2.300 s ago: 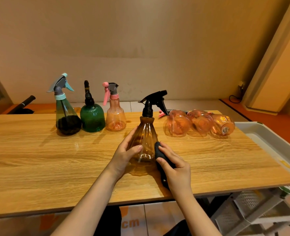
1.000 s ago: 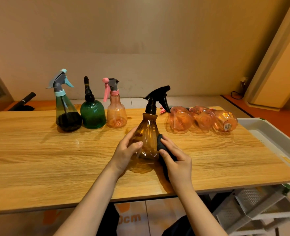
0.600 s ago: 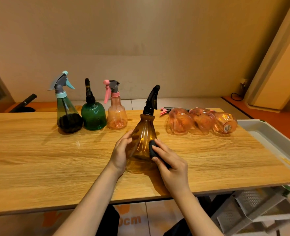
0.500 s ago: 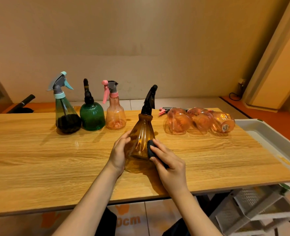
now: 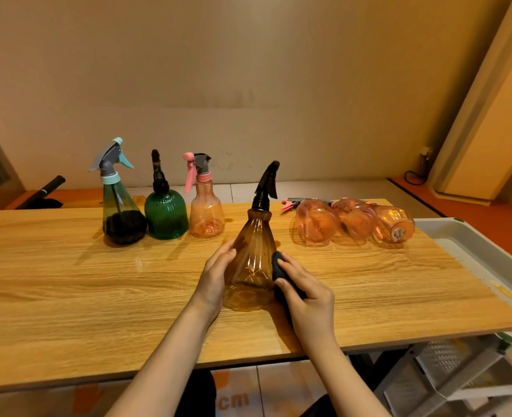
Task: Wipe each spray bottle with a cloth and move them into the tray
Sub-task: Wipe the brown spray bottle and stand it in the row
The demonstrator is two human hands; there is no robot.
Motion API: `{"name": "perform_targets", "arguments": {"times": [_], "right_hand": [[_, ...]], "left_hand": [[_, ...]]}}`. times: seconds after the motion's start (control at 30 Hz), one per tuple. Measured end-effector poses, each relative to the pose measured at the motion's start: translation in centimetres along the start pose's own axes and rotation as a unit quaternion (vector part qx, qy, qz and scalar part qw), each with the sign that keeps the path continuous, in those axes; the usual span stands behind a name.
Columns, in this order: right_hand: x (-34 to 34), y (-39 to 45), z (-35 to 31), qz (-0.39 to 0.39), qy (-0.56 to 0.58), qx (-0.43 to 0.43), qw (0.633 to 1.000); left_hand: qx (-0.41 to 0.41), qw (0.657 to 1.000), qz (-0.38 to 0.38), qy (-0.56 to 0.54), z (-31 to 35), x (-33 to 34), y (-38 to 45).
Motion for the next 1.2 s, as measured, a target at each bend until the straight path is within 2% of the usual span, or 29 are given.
{"name": "perform_targets", "arguments": {"times": [0.13,0.3,0.43,0.53,0.83,0.93,1.1,1.2], "right_hand": [[-0.4,-0.1,0.2,0.018,-0.003,0.002,1.000],[-0.5,-0.3,-0.3,0.019,-0.003,-0.018,1.000],[0.1,-0.3,-1.2,-0.005,-0.016,-0.055,0.998],[0.6,-0.4,-1.6,-0.022,-0.025,-0.073,0.997],[0.0,5.1,-2.0,0.050,-0.017,-0.051,0.997],[0.1,5.9,-1.6,0.053,-0.025,-0.057,0.997],[-0.2,5.0,1.2,0.056,0.007,0.023,0.998],[0.1,4.3,0.5,0.026,0.008,0.002,1.000]], "left_hand": [[0.015,0.998,0.007,0.058,0.6,0.2,-0.6],[0.017,0.999,-0.026,0.042,0.6,0.9,-0.9],[0.022,0.992,-0.055,0.108,0.8,1.3,-1.3],[0.021,0.994,-0.063,0.088,0.8,1.2,-1.0],[0.037,0.991,-0.101,0.082,1.2,2.1,-1.5],[0.033,0.992,-0.099,0.077,1.2,1.9,-1.4],[0.028,0.991,-0.103,0.077,1.0,2.0,-1.2],[0.026,0.993,-0.090,0.071,0.8,1.6,-1.0]]}}
Point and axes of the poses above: each hand's wrist, its own y-axis towards the middle knuckle, its own x-axis out of the palm, z = x × y, the point moved 10 cm from there along y, towards the middle knuckle, and after that the axes turned 1 degree about x, right-handed, at the moved point
